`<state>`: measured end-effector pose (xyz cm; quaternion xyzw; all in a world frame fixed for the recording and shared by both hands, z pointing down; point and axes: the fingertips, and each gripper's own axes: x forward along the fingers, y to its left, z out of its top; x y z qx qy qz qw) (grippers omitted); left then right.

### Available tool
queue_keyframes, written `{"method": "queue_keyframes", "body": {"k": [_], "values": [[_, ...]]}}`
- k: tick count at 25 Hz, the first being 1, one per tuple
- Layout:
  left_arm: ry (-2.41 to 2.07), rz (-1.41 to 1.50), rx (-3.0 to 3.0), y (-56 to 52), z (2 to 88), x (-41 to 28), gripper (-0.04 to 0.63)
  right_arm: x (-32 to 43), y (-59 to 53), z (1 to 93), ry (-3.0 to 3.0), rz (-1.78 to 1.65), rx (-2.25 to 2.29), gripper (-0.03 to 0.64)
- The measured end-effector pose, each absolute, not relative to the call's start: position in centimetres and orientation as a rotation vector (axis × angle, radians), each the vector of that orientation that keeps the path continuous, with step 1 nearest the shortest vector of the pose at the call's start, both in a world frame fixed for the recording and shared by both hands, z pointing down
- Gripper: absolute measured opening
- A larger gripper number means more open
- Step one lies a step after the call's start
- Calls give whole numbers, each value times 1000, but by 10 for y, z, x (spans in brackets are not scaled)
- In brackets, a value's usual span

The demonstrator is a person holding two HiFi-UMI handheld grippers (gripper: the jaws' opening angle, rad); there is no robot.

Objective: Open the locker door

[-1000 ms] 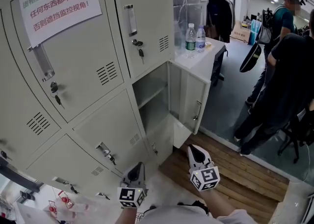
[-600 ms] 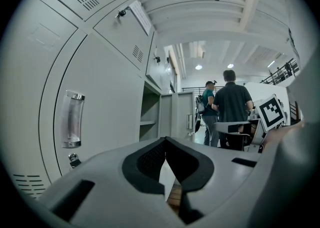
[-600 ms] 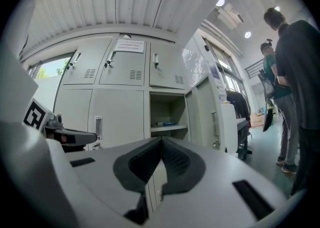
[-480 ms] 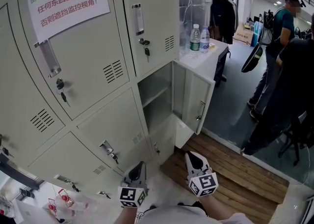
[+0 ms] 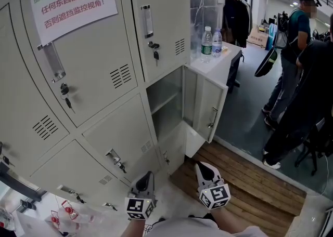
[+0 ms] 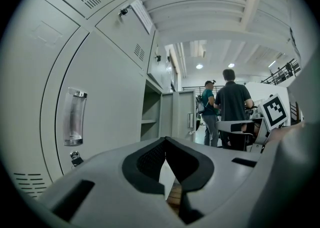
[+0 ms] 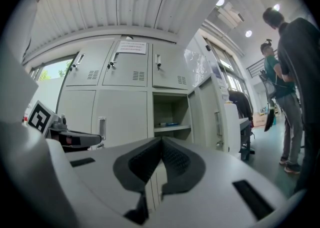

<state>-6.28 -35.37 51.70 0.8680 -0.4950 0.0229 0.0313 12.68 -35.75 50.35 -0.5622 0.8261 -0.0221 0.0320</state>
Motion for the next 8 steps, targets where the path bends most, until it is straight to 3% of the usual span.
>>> {"method": "queue_keyframes", "body": {"k": [8], "values": [[-1525, 67, 2677, -354, 516, -62, 2, 126, -357, 505, 2545, -81, -1723, 14]]}}
